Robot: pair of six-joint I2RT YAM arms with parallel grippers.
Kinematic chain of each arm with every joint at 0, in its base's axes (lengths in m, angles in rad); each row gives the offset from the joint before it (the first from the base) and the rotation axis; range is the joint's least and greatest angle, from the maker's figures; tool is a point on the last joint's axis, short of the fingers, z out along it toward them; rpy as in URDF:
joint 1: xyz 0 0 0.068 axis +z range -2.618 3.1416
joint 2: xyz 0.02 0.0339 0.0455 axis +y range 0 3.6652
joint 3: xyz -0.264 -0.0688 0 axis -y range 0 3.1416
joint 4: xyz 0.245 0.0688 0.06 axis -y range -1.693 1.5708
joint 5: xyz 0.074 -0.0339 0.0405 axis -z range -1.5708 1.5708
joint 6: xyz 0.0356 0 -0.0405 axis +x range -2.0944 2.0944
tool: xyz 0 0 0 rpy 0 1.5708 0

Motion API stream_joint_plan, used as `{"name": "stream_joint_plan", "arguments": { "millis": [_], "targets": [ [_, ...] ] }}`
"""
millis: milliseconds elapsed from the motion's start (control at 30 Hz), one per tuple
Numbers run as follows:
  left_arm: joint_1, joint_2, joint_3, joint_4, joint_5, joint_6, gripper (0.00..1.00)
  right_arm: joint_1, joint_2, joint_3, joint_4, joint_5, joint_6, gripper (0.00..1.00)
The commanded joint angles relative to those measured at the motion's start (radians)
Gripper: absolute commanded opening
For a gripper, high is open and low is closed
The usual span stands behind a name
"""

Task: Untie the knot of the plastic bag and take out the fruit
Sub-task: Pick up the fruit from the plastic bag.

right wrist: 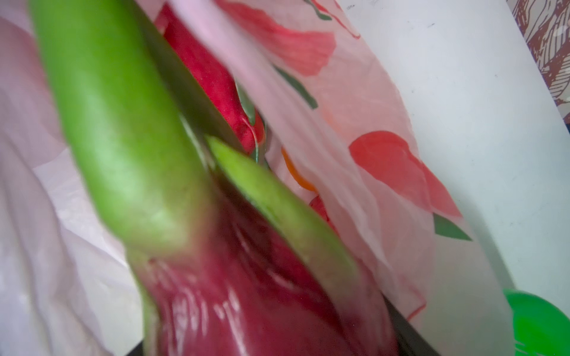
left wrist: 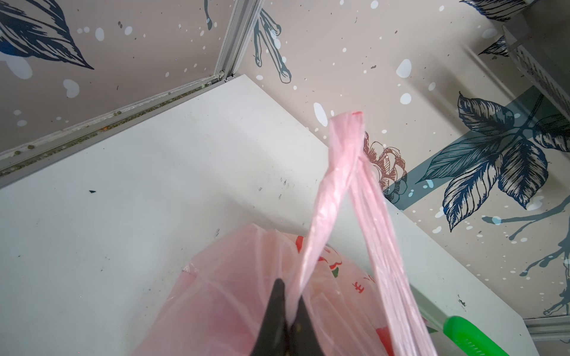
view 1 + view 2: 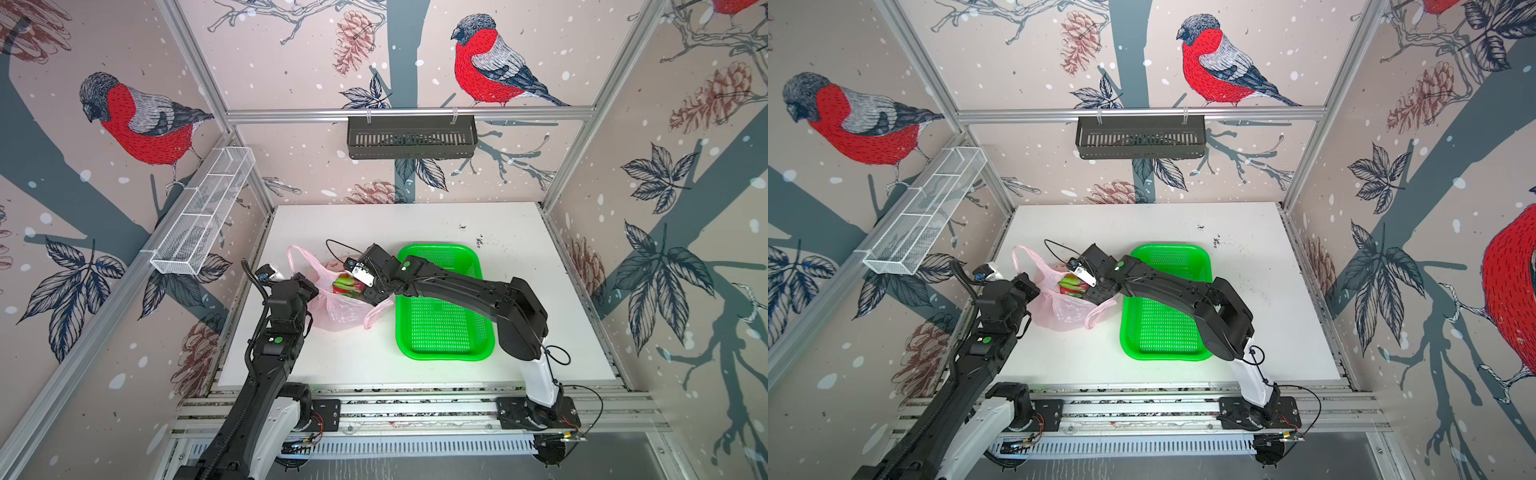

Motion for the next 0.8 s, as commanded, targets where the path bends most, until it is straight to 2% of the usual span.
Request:
{"name": "stream_joint_plan", "arguments": {
  "millis": [0, 267, 567, 767],
  "targets": [
    [0.004, 0.017, 0.003, 0.079, -0.015, 0.012, 0.00, 0.005, -0.029, -0.016, 0.045, -0.053, -0.038, 0.31],
    [0.034, 0.054, 0.033, 0.115, -0.050, 0.039, 0.00, 0.014, -0.060, -0.053, 0.051, -0.068, -0.065, 0.31],
    [0.042, 0.080, 0.032, 0.137, -0.024, 0.027, 0.00, 0.010, -0.119, -0.100, 0.108, -0.108, -0.071, 0.31],
    [0.041, 0.049, 0.000, 0.130, 0.044, -0.018, 0.00, 0.002, -0.135, -0.095, 0.157, -0.155, -0.049, 0.30]
  ]
}}
